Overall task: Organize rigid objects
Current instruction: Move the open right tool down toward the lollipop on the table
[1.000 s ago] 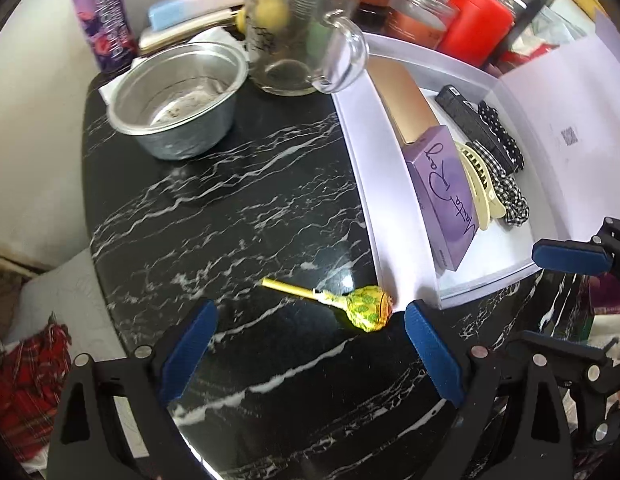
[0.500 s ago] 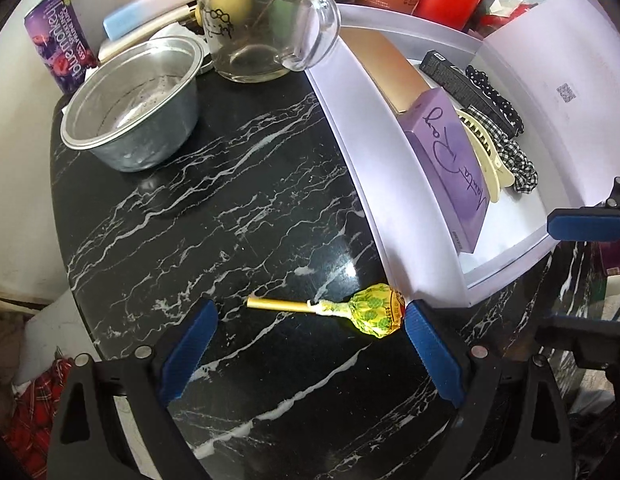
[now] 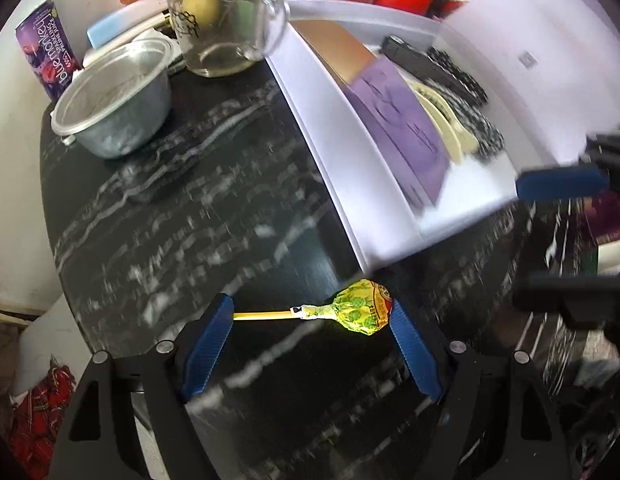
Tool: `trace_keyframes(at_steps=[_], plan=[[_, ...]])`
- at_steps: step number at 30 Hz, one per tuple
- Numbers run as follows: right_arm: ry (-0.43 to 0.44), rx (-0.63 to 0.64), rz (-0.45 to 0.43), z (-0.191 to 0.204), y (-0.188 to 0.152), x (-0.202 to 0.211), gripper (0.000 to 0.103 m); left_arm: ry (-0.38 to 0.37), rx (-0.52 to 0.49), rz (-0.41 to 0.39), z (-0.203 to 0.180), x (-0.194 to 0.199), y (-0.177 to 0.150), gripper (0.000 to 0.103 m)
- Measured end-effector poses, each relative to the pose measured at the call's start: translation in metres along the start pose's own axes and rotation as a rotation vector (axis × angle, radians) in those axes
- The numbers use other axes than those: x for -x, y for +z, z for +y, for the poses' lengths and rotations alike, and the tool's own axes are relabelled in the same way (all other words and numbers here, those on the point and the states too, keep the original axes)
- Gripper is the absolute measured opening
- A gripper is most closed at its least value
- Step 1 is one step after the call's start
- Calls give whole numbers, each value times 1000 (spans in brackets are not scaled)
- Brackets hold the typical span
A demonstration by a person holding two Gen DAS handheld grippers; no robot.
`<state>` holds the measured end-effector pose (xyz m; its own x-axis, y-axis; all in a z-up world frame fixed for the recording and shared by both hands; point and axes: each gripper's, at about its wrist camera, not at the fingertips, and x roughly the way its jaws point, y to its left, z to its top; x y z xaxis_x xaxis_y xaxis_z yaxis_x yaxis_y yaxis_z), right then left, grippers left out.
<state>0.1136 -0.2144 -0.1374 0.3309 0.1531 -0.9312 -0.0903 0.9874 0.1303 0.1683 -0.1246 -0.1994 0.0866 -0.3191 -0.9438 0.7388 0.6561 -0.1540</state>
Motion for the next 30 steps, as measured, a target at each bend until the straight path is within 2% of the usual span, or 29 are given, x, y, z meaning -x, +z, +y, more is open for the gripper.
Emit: trace_keyframes(at_steps=[7, 12, 16, 22, 26, 30], plan=[[35, 26, 34, 12, -21, -5, 59, 11, 82, 12, -21, 7, -34, 80], [63, 21, 82, 15, -37, -16, 59, -7, 215, 21, -22, 13, -57, 80], [69, 11, 88, 14, -41, -19, 59, 28, 266, -3, -20, 31, -71, 81], [82, 14, 78, 15, -38, -16, 59, -7, 338, -19, -3, 42, -76, 82], [99, 19, 89, 17, -35, -22, 59, 8, 348, -24, 4, 47, -77, 82], [119, 52, 97, 24, -32, -32, 59, 25, 402, -43, 7, 53, -71, 82]])
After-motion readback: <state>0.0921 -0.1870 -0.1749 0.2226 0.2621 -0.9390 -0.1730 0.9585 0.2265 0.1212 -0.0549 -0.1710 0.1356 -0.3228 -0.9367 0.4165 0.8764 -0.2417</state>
